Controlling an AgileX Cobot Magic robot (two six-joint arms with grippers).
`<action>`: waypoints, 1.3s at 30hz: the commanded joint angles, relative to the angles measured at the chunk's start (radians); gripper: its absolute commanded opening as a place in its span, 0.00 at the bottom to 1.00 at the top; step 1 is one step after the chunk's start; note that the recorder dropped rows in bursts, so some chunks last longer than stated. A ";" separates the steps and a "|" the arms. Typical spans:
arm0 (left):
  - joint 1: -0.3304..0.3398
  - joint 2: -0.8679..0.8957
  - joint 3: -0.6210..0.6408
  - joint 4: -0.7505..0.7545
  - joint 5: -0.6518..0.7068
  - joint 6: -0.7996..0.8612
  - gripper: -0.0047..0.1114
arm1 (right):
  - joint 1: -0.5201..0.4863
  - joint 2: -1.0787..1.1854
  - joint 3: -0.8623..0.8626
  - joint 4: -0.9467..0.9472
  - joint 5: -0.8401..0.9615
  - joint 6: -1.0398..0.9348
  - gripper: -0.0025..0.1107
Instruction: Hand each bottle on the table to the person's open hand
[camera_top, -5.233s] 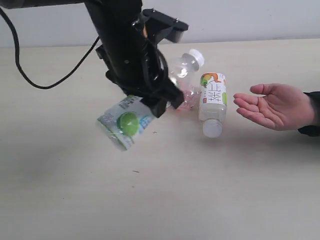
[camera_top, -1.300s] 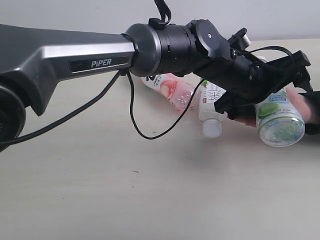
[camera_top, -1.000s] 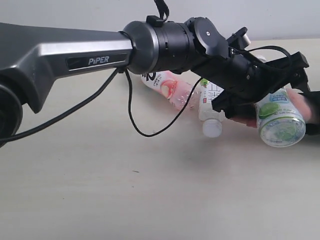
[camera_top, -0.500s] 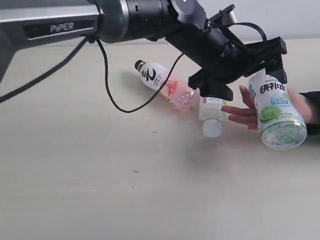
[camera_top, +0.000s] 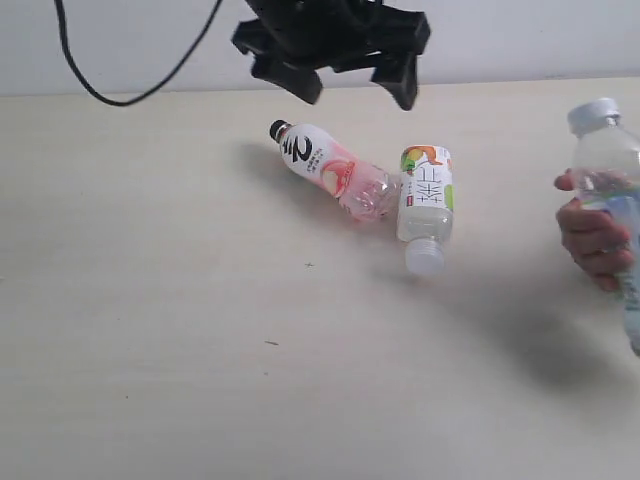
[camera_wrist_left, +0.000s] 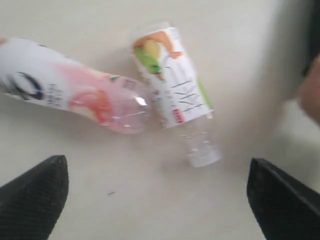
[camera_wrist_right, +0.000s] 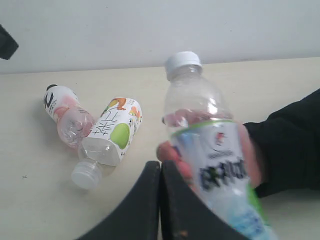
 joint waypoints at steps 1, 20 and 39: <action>0.020 -0.034 -0.004 0.206 0.053 0.009 0.83 | -0.003 -0.003 0.005 -0.001 -0.014 0.000 0.02; 0.051 -0.033 0.004 0.415 -0.028 0.075 0.83 | -0.003 -0.003 0.005 -0.001 -0.014 0.000 0.02; 0.051 -0.027 0.023 0.422 -0.105 0.132 0.83 | -0.003 -0.003 0.005 -0.001 -0.014 0.000 0.02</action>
